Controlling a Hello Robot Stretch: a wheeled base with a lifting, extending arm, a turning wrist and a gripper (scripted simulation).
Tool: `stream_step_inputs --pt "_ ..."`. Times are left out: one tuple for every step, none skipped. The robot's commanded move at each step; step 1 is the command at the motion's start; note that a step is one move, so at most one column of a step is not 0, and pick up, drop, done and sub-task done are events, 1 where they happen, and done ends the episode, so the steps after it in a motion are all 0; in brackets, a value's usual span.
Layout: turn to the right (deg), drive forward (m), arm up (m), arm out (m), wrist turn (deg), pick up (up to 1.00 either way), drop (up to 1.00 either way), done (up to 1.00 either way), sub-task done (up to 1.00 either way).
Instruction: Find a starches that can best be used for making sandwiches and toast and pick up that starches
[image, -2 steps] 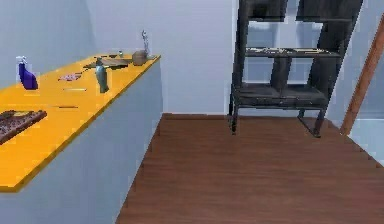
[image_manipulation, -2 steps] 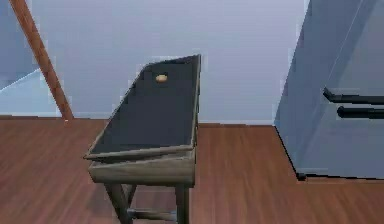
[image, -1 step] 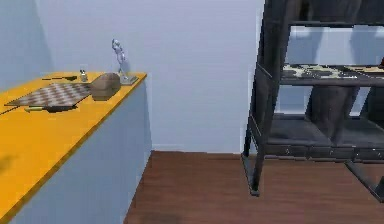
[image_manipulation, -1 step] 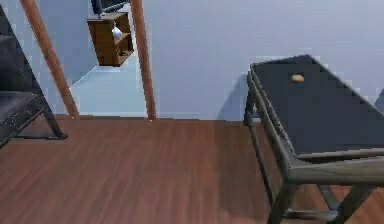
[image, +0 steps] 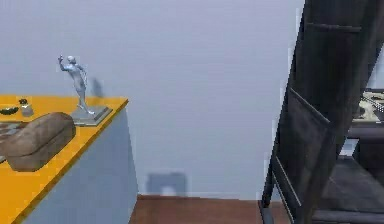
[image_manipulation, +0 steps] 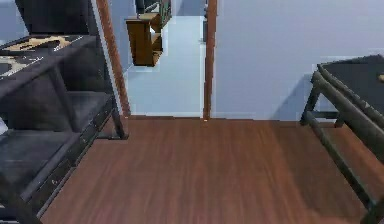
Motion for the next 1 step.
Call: stream_step_inputs --pt "-45.0 0.00 0.00 0.00 0.0 0.00 0.00 0.00 0.00"
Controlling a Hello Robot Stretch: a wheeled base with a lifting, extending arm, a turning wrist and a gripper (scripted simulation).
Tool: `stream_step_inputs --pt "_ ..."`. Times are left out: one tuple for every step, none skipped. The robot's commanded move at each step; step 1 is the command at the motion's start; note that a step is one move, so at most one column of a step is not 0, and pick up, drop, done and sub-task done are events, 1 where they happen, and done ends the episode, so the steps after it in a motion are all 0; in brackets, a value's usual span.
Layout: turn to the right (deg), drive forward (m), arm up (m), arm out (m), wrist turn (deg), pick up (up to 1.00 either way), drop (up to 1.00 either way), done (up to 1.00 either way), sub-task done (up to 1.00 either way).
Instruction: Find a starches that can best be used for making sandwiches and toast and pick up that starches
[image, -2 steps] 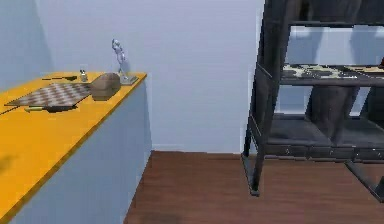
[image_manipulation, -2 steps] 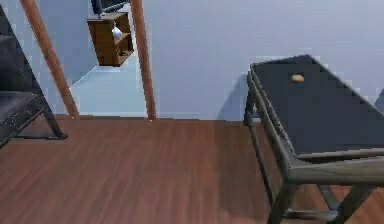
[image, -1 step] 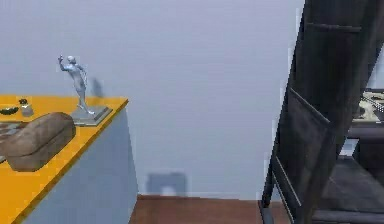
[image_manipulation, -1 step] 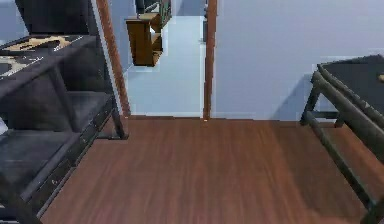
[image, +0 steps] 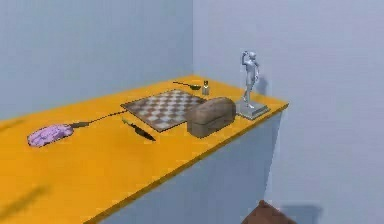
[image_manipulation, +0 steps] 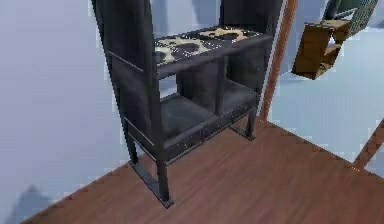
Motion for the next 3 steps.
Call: stream_step_inputs --pt "-45.0 0.00 0.00 0.00 0.0 0.00 0.00 0.00 0.00" --pt "-36.0 0.00 0.00 0.00 0.0 0.00 0.00 0.00 0.00" --pt "0.0 0.00 0.50 0.00 0.0 0.00 0.00 0.00 0.00"
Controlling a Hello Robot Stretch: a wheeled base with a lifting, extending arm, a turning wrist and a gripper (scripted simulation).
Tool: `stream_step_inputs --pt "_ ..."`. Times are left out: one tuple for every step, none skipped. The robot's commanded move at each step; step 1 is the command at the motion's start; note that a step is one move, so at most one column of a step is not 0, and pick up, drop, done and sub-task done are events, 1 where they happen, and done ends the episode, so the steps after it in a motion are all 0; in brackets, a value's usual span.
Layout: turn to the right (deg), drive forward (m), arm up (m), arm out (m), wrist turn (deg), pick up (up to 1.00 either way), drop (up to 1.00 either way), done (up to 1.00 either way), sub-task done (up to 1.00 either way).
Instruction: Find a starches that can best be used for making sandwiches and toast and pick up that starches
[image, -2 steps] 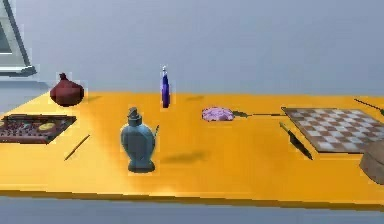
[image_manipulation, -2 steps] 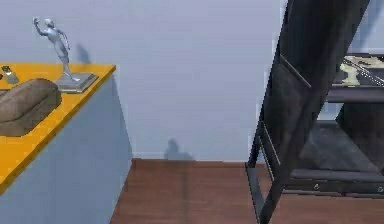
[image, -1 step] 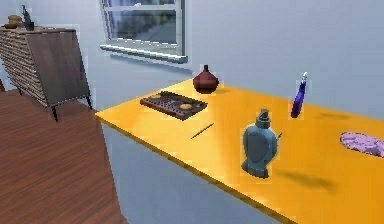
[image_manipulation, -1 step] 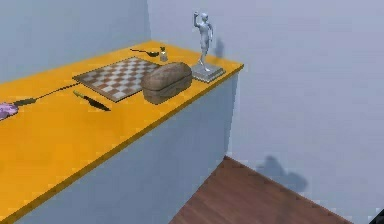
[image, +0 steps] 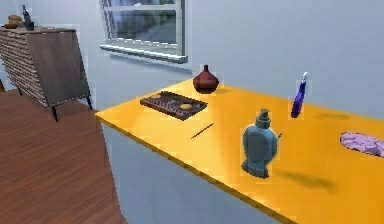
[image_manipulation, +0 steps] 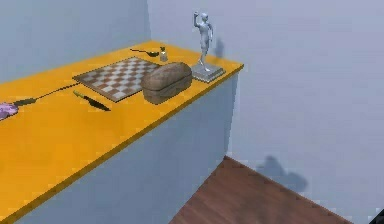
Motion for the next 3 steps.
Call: stream_step_inputs --pt "0.0 0.00 0.38 0.00 0.0 0.00 0.00 0.00 0.00" --pt "0.0 0.00 0.00 0.50 0.0 0.00 0.00 0.00 0.00" --pt "0.0 0.00 0.00 0.00 45.0 0.00 0.00 0.00 0.00"
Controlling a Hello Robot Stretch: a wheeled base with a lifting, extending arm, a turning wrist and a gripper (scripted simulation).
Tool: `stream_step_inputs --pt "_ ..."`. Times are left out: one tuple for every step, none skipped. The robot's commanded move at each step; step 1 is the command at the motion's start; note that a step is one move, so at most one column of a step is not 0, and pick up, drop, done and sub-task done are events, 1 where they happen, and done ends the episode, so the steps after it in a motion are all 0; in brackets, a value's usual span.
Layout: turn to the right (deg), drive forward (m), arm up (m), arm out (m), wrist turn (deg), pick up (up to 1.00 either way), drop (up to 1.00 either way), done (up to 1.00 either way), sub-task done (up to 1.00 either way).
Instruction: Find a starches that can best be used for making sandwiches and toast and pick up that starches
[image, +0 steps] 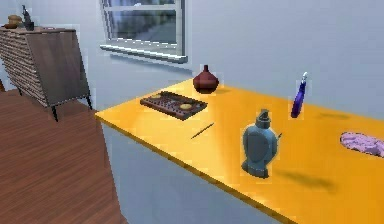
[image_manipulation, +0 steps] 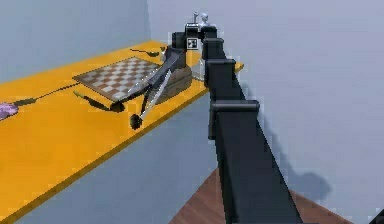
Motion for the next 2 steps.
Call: stream_step_inputs --pt "0.0 0.00 0.00 0.00 45.0 0.00 0.00 0.00 0.00" --pt "0.0 0.00 0.00 0.00 45.0 0.00 0.00 0.00 0.00"
